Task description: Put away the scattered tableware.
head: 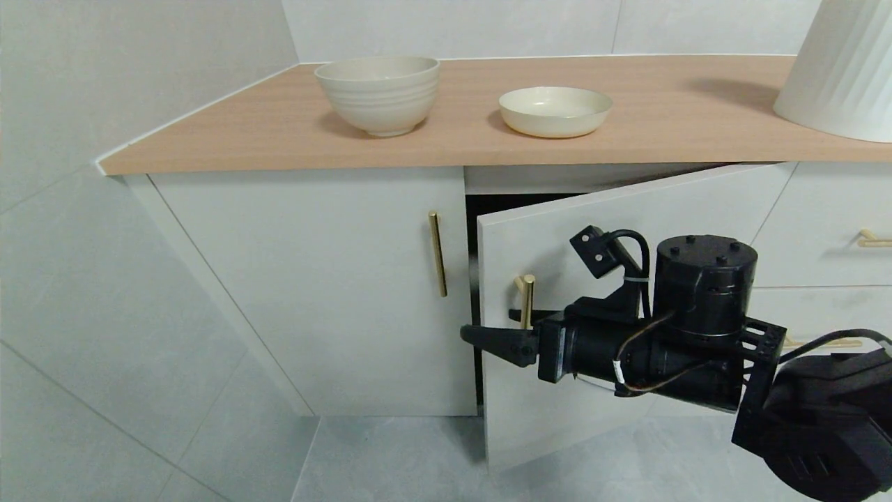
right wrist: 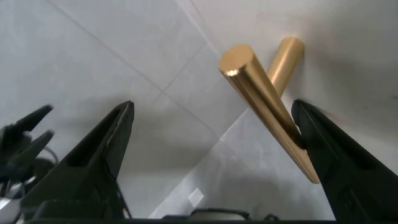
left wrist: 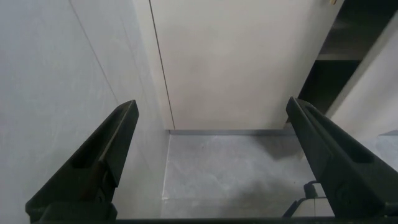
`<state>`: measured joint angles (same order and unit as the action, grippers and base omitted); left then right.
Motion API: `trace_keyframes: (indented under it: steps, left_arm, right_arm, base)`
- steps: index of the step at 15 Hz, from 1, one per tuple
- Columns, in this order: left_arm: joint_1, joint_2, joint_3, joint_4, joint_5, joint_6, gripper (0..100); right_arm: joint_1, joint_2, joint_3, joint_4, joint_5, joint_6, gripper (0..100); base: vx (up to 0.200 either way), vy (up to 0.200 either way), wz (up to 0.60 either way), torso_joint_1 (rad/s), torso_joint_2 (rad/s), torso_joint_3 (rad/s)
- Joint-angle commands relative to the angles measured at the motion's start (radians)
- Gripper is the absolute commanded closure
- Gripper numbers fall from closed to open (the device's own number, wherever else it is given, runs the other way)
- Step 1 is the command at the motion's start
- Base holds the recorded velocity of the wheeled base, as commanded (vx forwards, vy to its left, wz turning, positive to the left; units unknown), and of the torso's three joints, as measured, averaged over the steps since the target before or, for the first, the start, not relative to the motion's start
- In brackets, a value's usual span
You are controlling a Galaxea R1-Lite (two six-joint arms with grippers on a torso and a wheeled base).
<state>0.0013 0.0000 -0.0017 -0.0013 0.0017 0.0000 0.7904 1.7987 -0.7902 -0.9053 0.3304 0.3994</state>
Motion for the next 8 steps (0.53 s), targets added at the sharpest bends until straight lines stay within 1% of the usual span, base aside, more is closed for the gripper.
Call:
trace_keyframes:
  steps: [1,3,4,6,7,8]
  left_arm:
    - [0.000,0.002,0.000,0.000,0.001,0.000,0]
    - [0.000,0.000,0.000,0.000,0.001,0.000,0]
    - [0.000,0.000,0.000,0.000,0.001,0.000,0]
    - [0.000,0.002,0.000,0.000,0.001,0.002,0]
    - [0.000,0.002,0.000,0.000,0.000,0.006,0]
    - [0.000,0.000,0.000,0.000,0.001,0.000,0]
  right_arm:
    - [0.052,-0.052,0.023,-0.009,0.007,-0.002,0]
    - [0.075,-0.064,0.060,-0.010,0.002,-0.004,0]
    - [0.093,-0.085,0.103,-0.012,0.002,-0.005,0]
    - [0.095,-0.094,0.143,-0.018,0.002,-0.008,0]
    - [0.095,-0.096,0.161,-0.040,0.001,-0.007,0]
    - [0.096,-0.113,0.192,-0.072,0.001,-0.008,0]
  base:
    - [0.000,0.000,0.00,0.000,0.00,0.000]
    - [0.000,0.000,0.00,0.000,0.00,0.000]
    - [0.000,0.000,0.00,0.000,0.00,0.000]
    - [0.000,0.000,0.00,0.000,0.00,0.000]
    - [0.000,0.000,0.00,0.000,0.00,0.000]
    - [0.000,0.000,0.00,0.000,0.00,0.000]
